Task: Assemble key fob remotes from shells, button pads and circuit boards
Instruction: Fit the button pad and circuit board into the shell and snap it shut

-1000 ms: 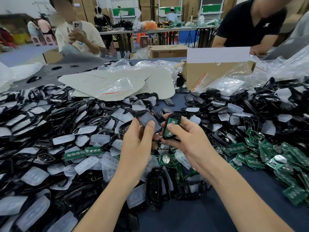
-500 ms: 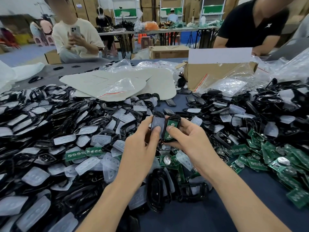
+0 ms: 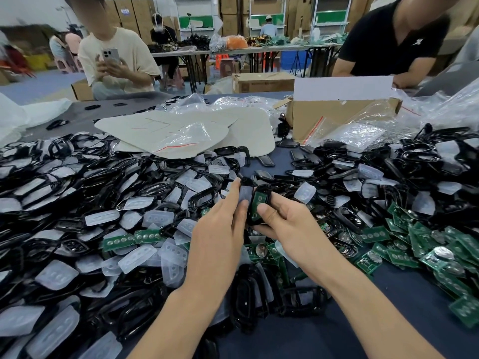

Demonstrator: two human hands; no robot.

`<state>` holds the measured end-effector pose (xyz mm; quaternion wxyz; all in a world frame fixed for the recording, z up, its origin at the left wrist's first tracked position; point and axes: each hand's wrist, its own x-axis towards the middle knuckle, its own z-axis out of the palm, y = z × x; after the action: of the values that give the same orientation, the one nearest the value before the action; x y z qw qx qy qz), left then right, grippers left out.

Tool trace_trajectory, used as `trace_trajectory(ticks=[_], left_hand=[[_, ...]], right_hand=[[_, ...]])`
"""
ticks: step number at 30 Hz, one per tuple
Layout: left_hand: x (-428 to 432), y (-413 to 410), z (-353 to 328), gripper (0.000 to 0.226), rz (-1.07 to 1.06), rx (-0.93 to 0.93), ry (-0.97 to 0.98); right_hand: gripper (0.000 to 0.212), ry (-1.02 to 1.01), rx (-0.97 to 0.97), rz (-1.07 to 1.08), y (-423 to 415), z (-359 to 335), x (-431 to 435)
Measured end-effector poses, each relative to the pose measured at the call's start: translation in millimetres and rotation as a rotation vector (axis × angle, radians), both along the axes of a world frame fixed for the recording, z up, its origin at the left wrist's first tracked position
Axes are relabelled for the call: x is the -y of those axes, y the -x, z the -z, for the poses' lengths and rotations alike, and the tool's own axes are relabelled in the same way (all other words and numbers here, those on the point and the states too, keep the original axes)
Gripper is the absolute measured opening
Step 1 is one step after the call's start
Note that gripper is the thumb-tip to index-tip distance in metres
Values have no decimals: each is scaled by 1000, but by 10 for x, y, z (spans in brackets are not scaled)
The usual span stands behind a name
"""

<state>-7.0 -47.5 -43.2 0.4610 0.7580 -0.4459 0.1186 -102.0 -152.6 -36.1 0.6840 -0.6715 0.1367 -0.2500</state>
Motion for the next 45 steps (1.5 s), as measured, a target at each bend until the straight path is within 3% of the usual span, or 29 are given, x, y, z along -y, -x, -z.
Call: trace_trajectory(ticks=[7,11,16,22,26,34,41,45], left_hand=[[-17,31,6,53,48,73,-189],[-22,27,38,73,148,139,-363],[-61,20,25,64,153,302,-451],[-34,91,1,61,-44,391,-381],[-22,97,-17,59,-77,422,-371],[-17,107,-14,54,-80,394,-373],[4,125,-6,57,-145,412,-458],[51,87,11,47,-174,433,-337]], right_hand=[[23,-18,-32,58,-22,67,20],[42,27,-92,165,-26,80,47],[18,-159,-26,121,-2,37,55],[9,-341,52,71,-8,-18,37],[44,-329,84,69,12,-23,46],[41,-338,80,63,-1,-41,7],[54,-394,83,141,-64,-23,-79],[56,-493,127,163,-96,-21,-105]])
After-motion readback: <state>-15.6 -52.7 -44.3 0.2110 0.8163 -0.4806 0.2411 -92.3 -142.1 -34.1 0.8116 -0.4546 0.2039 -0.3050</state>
